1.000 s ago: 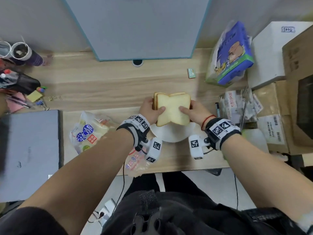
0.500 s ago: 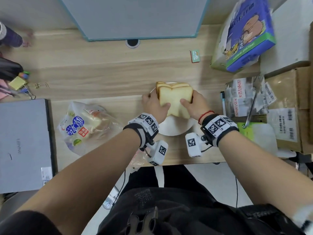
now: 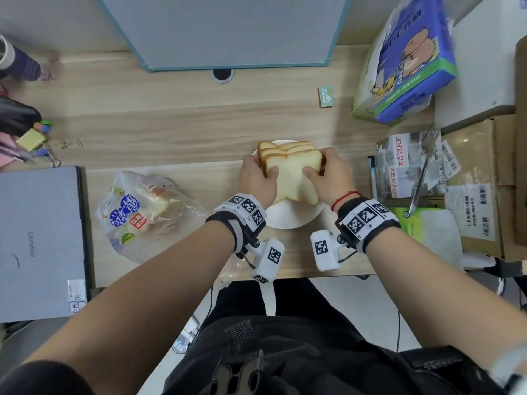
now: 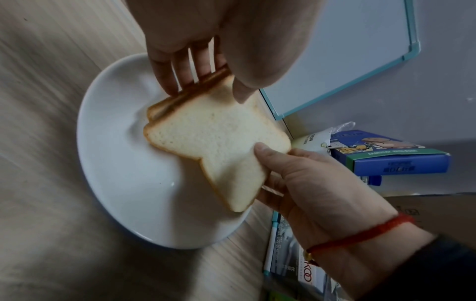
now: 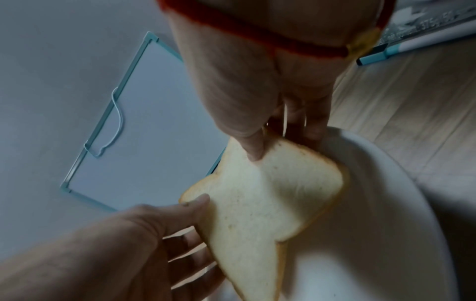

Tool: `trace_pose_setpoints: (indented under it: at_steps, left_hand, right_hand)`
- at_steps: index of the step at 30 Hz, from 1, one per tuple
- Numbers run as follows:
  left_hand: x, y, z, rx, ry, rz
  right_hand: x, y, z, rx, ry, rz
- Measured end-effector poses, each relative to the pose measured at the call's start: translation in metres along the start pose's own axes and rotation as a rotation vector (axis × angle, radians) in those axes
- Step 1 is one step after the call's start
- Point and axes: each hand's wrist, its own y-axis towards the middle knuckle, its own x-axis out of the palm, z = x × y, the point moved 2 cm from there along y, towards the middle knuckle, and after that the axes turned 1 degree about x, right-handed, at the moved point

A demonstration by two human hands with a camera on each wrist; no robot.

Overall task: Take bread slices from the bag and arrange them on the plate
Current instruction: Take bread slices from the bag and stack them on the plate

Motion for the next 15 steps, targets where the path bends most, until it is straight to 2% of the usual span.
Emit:
trace_pose_setpoints:
  at_steps: [9,15]
  left_hand:
    - [-0.003,-0.003,-0.011,-0.036,0.058,-0.022]
    - [-0.004,-0.005,-0.022,-0.063,0.068,-0.008]
  right_hand:
    - [0.004,-0.013,0.009,0.02,-0.016,-0.03]
    - [0.004,-0.014,0.015,0.067,0.071,0.027]
